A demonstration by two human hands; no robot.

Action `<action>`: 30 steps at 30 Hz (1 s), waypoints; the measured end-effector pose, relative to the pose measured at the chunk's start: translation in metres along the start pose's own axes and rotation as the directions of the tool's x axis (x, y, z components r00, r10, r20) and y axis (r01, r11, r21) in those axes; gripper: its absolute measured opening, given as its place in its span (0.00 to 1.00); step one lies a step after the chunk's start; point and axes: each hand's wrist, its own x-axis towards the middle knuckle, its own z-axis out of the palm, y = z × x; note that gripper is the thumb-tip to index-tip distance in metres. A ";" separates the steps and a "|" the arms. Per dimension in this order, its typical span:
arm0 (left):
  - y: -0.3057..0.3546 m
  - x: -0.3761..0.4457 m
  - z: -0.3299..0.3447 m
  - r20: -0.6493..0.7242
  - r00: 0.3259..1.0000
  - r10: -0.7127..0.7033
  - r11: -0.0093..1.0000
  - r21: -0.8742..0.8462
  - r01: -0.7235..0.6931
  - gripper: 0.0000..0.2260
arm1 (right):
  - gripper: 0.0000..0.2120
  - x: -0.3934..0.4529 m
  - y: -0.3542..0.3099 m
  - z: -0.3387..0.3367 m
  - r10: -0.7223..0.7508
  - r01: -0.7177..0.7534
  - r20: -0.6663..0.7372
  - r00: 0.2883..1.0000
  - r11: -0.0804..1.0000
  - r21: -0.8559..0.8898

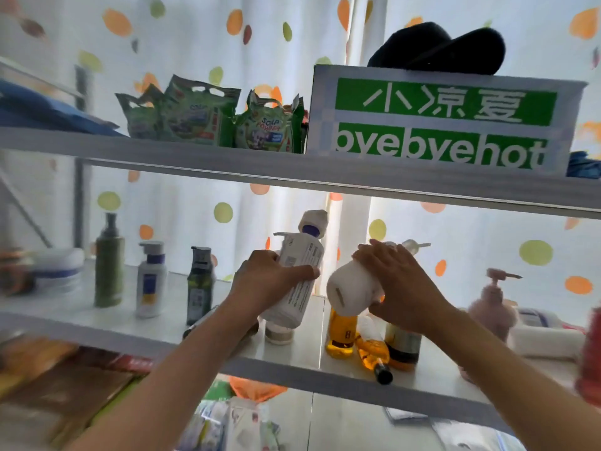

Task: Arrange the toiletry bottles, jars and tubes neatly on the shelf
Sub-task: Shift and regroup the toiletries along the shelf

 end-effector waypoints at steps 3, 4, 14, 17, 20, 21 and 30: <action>-0.010 -0.032 -0.015 -0.061 0.997 -0.045 0.999 -0.002 0.045 0.18 | 0.40 -0.016 -0.028 0.004 0.008 -0.007 -0.024 1.000 0.999 0.041; -0.015 -0.044 -0.019 -0.078 0.995 -0.065 0.998 -0.018 0.064 0.18 | 0.39 -0.022 -0.041 0.006 0.009 -0.006 -0.038 0.999 0.998 0.063; -0.072 -0.093 -0.075 -0.118 0.978 -0.172 0.984 0.032 0.177 0.22 | 0.39 -0.013 -0.134 0.019 -0.103 0.104 -0.018 0.995 0.988 0.114; -0.093 -0.088 -0.093 -0.134 0.973 -0.190 0.981 0.022 0.194 0.22 | 0.39 0.006 -0.153 0.027 -0.150 0.152 -0.024 0.988 0.983 0.101; -0.114 -0.075 -0.114 -0.149 0.966 -0.211 0.976 0.019 0.216 0.25 | 0.40 0.029 -0.170 0.038 -0.188 0.188 -0.006 0.982 0.978 0.086; -0.123 -0.070 -0.122 -0.155 0.964 -0.217 0.974 0.022 0.223 0.26 | 0.41 0.038 -0.175 0.044 -0.198 0.198 -0.004 0.980 0.977 0.083; -0.204 0.000 -0.169 -0.267 0.906 -0.328 0.909 0.171 0.380 0.33 | 0.39 0.092 -0.218 0.092 -0.277 0.277 -0.012 0.961 0.960 0.042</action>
